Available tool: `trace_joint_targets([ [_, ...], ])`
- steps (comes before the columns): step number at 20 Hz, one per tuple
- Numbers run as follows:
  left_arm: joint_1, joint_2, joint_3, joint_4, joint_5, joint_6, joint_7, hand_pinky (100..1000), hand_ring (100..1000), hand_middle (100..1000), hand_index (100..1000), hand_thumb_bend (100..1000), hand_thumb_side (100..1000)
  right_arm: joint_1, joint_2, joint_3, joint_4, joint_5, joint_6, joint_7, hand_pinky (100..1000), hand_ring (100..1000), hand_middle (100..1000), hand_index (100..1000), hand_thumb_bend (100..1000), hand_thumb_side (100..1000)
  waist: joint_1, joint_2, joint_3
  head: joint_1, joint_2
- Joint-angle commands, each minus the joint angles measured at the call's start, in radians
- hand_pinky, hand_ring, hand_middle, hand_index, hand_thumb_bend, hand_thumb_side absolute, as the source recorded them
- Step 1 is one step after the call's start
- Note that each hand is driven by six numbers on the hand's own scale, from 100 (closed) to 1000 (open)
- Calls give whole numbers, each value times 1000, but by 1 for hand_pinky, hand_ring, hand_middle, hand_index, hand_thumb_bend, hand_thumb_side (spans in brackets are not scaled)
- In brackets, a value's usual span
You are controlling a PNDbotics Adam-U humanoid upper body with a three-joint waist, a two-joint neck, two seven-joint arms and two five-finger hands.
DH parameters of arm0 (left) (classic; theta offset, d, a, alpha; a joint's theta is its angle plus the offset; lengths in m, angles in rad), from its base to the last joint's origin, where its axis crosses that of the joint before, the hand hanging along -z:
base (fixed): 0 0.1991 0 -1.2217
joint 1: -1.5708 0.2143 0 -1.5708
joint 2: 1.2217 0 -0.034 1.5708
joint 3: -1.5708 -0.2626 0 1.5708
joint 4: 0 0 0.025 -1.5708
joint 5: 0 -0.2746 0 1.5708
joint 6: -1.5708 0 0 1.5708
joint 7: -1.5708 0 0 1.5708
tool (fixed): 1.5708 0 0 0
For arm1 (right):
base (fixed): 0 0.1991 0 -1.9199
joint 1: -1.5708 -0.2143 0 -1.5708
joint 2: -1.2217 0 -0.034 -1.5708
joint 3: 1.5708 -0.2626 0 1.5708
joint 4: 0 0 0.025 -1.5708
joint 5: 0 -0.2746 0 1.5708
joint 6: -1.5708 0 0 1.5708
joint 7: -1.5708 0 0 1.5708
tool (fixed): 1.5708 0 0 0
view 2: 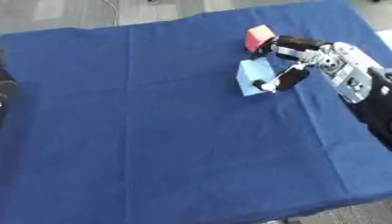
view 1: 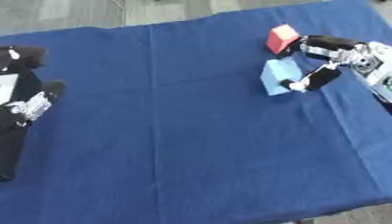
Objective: Pick up the objects with one hand, pass them to the other hand, and then place them into the box on the other side of the table.
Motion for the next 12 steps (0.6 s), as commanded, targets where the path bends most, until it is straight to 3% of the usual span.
trace_joint_targets([
  [1, -17, 6, 4, -16, 1, -1, 1, 736, 737, 675, 846, 441, 840, -1, -30, -6, -13, 7, -7, 4, 901, 777, 492, 722, 141, 112, 5, 0, 0, -1, -3],
  [7, -16, 7, 6, -14, 0, -1, 2, 736, 737, 675, 846, 441, 839, 4, -31, -7, -50, 0, -15, -8, 894, 751, 436, 688, 125, 100, 5, -1, -2, 1, -3],
  [12, -14, 14, 17, -13, -7, 5, 13, 738, 738, 674, 847, 447, 827, 18, -26, -14, -153, -75, -8, -58, 882, 694, 370, 647, 121, 103, 7, -12, -10, 6, -3],
])
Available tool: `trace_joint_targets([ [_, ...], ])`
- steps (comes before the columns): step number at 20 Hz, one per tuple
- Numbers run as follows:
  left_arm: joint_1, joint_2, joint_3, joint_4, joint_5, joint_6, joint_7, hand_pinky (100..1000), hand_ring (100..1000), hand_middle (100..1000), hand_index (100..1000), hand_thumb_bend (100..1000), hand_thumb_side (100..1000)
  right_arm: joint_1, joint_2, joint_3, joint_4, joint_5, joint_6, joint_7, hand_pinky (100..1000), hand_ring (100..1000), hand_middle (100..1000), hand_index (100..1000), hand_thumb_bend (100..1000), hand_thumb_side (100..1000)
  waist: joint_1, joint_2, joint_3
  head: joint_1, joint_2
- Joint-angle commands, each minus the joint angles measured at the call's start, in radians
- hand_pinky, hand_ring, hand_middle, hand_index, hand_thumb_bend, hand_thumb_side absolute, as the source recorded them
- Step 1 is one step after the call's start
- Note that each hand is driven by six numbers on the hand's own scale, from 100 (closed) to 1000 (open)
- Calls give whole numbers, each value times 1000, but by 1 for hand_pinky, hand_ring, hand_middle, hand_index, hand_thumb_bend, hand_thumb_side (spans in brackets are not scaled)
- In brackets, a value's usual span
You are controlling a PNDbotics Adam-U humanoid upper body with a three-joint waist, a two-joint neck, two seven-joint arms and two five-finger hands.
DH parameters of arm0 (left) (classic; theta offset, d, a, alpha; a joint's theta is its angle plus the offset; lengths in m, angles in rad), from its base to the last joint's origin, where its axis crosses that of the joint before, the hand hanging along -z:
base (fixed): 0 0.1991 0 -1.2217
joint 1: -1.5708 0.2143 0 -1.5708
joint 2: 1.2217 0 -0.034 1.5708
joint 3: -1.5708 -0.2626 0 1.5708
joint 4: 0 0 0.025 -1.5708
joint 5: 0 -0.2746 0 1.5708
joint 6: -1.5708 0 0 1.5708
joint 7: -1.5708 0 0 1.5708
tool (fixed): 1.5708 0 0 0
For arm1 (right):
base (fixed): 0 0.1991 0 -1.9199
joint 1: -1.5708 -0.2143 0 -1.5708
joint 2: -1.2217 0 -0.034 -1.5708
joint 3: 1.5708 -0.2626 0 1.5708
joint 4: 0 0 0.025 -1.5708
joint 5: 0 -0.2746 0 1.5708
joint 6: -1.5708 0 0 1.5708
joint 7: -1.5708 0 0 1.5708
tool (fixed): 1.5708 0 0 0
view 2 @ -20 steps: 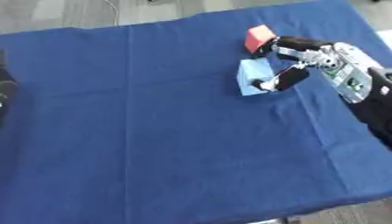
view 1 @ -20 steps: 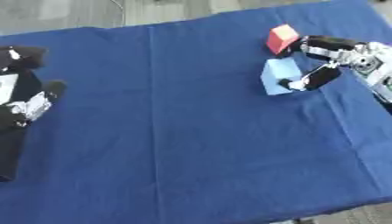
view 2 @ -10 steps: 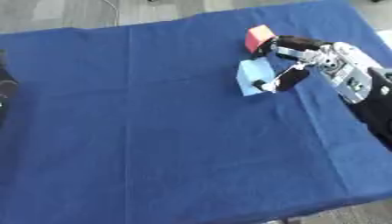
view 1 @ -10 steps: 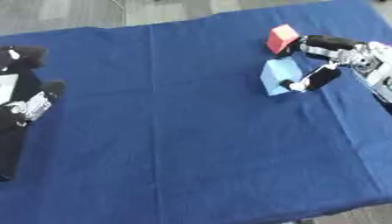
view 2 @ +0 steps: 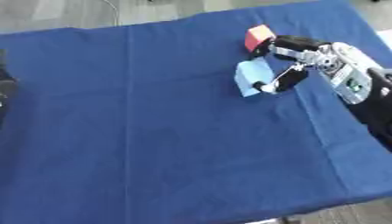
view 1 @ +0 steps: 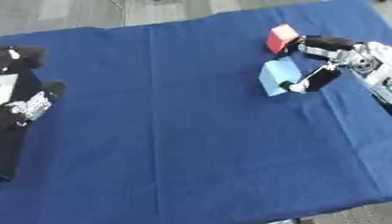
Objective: Pick up the objects with one hand, pass them to the other hand, and then place them into the box on the other side of the table.
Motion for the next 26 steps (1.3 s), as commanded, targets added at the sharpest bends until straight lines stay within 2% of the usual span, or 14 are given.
trace_joint_targets([
  [1, -15, 17, 18, -13, -8, 4, 13, 739, 738, 674, 847, 449, 824, 1, -23, -13, -92, -56, 5, -37, 882, 690, 368, 647, 126, 112, 7, -16, -5, 2, -3],
  [7, -26, 42, 41, -9, -29, 17, 40, 744, 739, 677, 850, 461, 804, 25, 17, -5, -297, -122, 18, -66, 881, 681, 360, 647, 144, 112, 5, -41, -25, 4, -3],
  [13, -57, 78, 69, 7, -57, 37, 81, 748, 740, 679, 852, 466, 782, 30, 96, 15, -462, -155, 41, -55, 881, 675, 359, 649, 148, 122, -4, -62, -48, 6, -3],
  [20, -114, 112, 50, 41, -73, 26, 85, 767, 742, 686, 858, 475, 776, 0, 207, 61, -492, -170, 22, -22, 879, 671, 362, 653, 157, 136, -12, -79, -69, 7, -3],
  [26, -215, 140, -38, 78, -100, -33, 29, 815, 751, 704, 877, 514, 767, -51, 288, 104, -493, -171, 17, 15, 878, 664, 358, 651, 148, 134, -8, -88, -78, 4, -3],
])
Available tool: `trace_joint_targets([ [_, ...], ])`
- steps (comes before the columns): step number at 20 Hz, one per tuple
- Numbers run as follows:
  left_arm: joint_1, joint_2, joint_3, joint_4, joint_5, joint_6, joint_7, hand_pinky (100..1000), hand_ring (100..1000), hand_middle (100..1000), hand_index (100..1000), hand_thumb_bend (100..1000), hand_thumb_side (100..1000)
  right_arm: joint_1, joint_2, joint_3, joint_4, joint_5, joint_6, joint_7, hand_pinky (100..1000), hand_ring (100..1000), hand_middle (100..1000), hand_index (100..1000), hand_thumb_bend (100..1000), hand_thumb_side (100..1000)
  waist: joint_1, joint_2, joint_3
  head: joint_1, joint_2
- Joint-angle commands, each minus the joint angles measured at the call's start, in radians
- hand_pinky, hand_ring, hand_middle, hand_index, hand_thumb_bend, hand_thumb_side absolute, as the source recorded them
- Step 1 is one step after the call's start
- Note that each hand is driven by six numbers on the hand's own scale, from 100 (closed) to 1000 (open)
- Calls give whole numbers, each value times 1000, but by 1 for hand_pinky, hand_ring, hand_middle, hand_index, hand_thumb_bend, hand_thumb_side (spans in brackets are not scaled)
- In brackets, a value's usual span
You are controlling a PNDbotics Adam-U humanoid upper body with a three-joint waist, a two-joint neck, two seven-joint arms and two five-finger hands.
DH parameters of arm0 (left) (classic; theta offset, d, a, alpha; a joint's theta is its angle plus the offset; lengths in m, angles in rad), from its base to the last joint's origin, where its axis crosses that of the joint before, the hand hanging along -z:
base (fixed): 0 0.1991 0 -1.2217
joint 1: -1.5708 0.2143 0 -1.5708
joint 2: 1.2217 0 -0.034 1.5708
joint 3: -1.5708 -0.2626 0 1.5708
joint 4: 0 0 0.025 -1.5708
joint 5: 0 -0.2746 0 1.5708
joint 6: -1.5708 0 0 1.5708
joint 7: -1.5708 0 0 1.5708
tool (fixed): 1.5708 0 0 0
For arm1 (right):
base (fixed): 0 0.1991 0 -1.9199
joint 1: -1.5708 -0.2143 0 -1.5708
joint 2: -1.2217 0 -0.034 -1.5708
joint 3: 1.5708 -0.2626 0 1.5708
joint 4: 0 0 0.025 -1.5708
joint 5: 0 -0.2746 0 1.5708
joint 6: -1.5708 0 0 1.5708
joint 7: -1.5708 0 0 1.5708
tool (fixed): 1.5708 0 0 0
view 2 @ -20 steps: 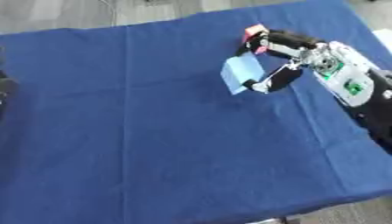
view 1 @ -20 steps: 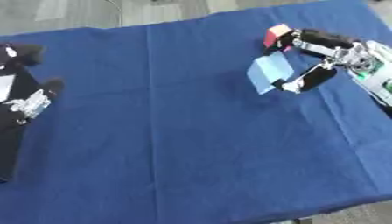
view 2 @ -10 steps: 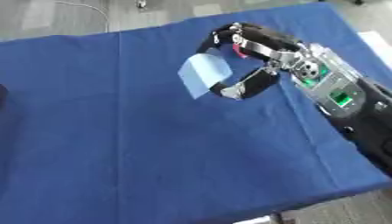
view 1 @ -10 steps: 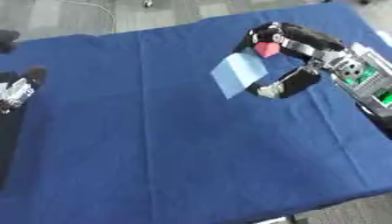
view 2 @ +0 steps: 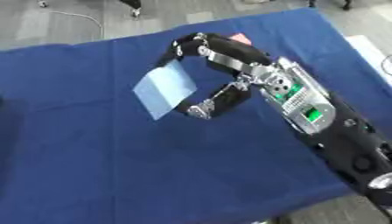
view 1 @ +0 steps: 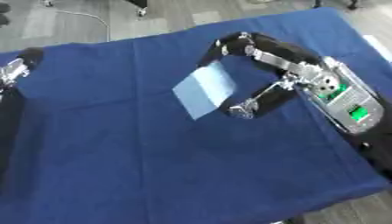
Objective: Pick up the objects with one hand, pass them to the other hand, and then place them into the box on the other side of the table.
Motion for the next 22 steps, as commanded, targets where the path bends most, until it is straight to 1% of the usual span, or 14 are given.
trace_joint_targets([
  [1, -58, 32, -42, 5, -22, -34, -27, 817, 751, 704, 877, 517, 766, -33, 20, 11, -21, -6, 6, 19, 878, 664, 358, 651, 148, 135, -7, -35, -1, -3, -3],
  [5, -118, 11, -107, 17, -64, -71, -72, 856, 757, 715, 890, 553, 757, -77, 49, 31, -2, -6, 41, 29, 876, 661, 357, 651, 151, 135, 2, -44, 0, -8, -3],
  [8, -146, -12, -148, 26, -106, -96, -105, 880, 760, 716, 898, 574, 760, -111, 65, 38, 32, 10, 58, 13, 874, 658, 358, 652, 152, 131, 10, -49, 4, -15, -3],
  [12, -174, -50, -189, 41, -169, -123, -152, 902, 757, 711, 903, 599, 754, -145, 84, 44, 75, 25, 80, -46, 871, 648, 357, 651, 145, 126, 23, -51, 13, -26, -3],
  [17, -195, -94, -216, 52, -240, -133, -187, 910, 753, 704, 901, 617, 742, -176, 101, 54, 113, 22, 106, -139, 869, 633, 357, 651, 139, 124, 37, -48, 26, -40, -3],
  [22, -208, -126, -233, 65, -296, -143, -210, 915, 745, 694, 896, 642, 738, -196, 112, 62, 134, 7, 127, -217, 868, 619, 355, 648, 133, 125, 47, -45, 37, -53, -3],
])
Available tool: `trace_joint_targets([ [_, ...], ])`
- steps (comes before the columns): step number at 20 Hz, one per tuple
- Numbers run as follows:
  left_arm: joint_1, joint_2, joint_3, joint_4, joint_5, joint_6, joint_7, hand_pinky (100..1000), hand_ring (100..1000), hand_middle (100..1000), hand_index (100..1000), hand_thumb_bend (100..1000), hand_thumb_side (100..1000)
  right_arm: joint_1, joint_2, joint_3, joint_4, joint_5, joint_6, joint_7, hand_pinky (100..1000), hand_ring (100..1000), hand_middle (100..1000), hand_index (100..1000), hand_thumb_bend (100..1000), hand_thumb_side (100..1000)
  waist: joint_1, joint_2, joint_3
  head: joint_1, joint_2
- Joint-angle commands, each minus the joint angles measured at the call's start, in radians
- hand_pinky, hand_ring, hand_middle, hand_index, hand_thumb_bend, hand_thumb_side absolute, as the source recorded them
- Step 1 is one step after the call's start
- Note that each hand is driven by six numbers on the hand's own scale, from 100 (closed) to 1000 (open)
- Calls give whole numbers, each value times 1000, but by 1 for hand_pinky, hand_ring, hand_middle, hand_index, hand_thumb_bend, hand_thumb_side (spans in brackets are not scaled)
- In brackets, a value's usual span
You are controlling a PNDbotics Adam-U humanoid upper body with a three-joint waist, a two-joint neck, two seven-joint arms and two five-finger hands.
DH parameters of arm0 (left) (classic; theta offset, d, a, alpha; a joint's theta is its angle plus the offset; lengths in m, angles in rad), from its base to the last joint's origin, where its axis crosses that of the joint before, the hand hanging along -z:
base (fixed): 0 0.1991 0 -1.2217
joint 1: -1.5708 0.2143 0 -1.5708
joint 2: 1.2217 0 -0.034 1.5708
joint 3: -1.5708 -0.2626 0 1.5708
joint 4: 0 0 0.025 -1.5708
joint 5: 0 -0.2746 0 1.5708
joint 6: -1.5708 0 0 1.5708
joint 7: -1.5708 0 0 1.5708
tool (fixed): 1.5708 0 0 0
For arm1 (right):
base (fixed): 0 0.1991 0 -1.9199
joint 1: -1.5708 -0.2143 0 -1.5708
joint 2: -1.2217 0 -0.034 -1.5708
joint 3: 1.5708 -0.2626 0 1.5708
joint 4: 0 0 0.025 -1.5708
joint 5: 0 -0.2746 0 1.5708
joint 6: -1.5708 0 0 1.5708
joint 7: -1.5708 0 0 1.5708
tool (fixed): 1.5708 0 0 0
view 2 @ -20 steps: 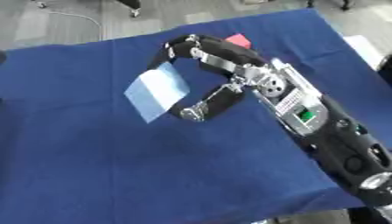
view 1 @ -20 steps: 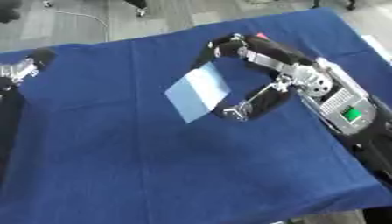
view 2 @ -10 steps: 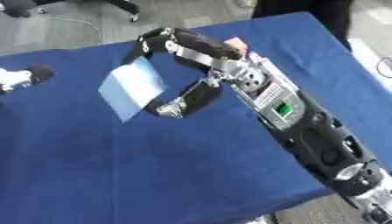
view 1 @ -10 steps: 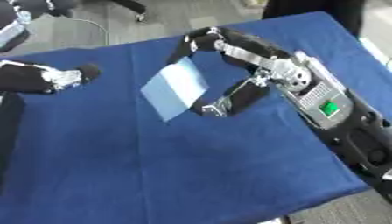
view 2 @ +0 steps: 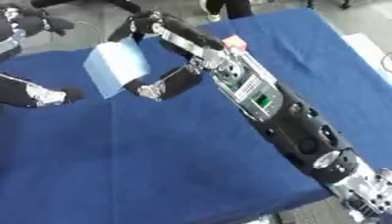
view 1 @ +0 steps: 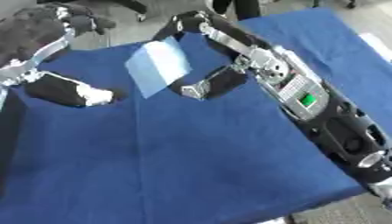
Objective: Pick up the objects with one hand, pass them to the other hand, and then place them into the box on the other side of the table.
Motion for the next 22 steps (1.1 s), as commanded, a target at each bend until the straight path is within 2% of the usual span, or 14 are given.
trace_joint_targets([
  [1, -24, -9, -5, -1, -33, -6, -15, 914, 743, 692, 895, 649, 733, -25, -1, 2, 3, -10, 13, -45, 867, 617, 355, 649, 131, 124, 11, -28, 4, -7, -3],
  [10, -11, -68, -14, 14, -86, 20, 2, 899, 730, 684, 884, 639, 709, -29, 20, 41, 0, 2, 19, -55, 864, 608, 351, 646, 123, 123, 13, -24, 8, -5, -3],
  [18, 18, -108, 13, 10, -148, 95, 78, 875, 729, 683, 875, 625, 710, -18, 36, 66, -7, 42, 3, -40, 863, 605, 345, 641, 121, 121, 12, -20, 7, 2, -3],
  [22, 30, -123, 21, 5, -161, 118, 108, 860, 700, 642, 844, 603, 692, -16, 40, 69, -8, 51, 2, -41, 863, 605, 345, 642, 118, 121, 12, -19, 8, 3, -3],
])
